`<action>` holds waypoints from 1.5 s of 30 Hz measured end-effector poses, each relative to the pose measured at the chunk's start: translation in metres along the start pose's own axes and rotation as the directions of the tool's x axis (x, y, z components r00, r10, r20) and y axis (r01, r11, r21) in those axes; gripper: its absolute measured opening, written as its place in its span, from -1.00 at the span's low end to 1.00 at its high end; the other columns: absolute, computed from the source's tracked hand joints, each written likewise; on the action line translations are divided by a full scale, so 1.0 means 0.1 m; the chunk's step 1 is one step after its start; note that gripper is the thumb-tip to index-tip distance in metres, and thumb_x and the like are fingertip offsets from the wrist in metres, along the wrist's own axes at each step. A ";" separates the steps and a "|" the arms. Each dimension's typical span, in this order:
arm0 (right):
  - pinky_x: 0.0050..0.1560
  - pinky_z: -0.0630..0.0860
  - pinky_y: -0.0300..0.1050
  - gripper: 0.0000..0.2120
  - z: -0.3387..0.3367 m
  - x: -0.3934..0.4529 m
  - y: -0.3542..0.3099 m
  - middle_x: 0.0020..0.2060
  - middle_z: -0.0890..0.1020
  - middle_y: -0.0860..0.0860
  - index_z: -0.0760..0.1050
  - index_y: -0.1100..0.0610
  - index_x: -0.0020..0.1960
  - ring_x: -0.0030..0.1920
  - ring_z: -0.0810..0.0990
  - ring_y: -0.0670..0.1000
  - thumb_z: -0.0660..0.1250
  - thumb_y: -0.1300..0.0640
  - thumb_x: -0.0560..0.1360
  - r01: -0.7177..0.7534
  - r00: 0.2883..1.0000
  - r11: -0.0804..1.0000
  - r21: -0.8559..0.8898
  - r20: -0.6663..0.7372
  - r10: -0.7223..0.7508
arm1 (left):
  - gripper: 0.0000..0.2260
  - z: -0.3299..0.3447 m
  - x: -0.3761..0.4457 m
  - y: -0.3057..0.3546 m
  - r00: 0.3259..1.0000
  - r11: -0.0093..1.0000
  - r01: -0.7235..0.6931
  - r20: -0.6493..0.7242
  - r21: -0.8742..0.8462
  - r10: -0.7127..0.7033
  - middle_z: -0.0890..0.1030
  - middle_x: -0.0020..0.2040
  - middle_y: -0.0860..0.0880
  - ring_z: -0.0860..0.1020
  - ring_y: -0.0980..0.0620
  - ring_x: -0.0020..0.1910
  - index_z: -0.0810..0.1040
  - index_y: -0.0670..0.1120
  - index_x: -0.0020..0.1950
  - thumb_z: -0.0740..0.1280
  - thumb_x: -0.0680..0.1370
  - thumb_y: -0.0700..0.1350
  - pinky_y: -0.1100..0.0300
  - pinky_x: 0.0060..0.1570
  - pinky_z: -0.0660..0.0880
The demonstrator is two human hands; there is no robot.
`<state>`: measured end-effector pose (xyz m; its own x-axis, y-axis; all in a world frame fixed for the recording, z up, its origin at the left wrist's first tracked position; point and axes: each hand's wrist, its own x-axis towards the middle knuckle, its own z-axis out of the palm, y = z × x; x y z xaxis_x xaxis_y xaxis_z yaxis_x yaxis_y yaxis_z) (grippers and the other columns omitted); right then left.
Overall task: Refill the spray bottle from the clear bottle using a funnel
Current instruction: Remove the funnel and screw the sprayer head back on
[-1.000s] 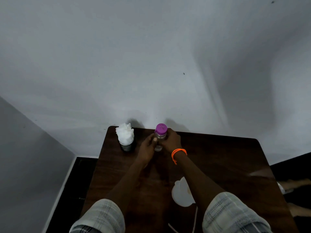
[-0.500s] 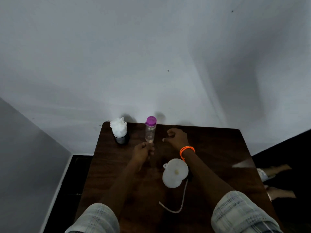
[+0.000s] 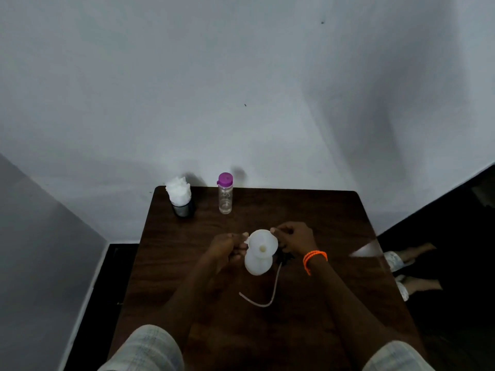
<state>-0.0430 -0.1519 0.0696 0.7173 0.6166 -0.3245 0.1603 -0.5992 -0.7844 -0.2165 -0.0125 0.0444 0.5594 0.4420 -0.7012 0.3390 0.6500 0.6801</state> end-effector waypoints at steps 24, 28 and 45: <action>-0.37 0.64 -0.16 -0.89 0.14 -0.26 0.07 -0.14 0.68 0.11 0.69 0.22 0.02 -0.22 0.67 0.01 0.47 0.28 0.49 -0.106 0.992 0.966 0.234 -0.049 0.120 | -0.87 0.09 -0.19 0.00 0.982 0.961 -0.169 -0.042 0.219 0.182 0.67 -0.24 -0.18 0.57 0.05 -0.44 0.63 -0.31 0.05 0.37 0.58 -0.26 0.27 -0.54 0.44; -0.43 0.59 -0.20 -0.90 0.02 -0.24 -0.04 -0.20 0.68 0.12 0.68 0.23 0.02 -0.30 0.66 0.03 0.47 0.26 0.50 -0.116 0.991 0.936 0.333 -0.021 0.130 | -0.85 0.08 -0.22 0.09 0.985 0.972 -0.173 0.022 0.159 0.171 0.69 -0.24 -0.14 0.59 0.05 -0.39 0.65 -0.25 0.10 0.39 0.57 -0.21 0.24 -0.45 0.49; -0.09 0.68 0.00 -0.76 -0.07 0.04 -0.17 -0.16 0.72 0.10 0.65 0.15 -0.07 -0.13 0.71 0.10 0.42 0.47 0.44 0.001 0.996 0.921 0.390 0.082 -0.036 | -0.82 0.03 -0.06 0.52 0.986 0.986 -0.129 0.095 -0.110 0.139 0.71 -0.08 -0.22 0.69 -0.11 -0.09 0.65 -0.25 0.09 0.45 0.53 -0.20 0.11 -0.06 0.67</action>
<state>-0.0376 -0.1427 0.0854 0.6529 0.6778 -0.3381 -0.1160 -0.3515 -0.9290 -0.2000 0.0166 0.0851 0.6706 0.4673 -0.5761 0.1791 0.6516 0.7371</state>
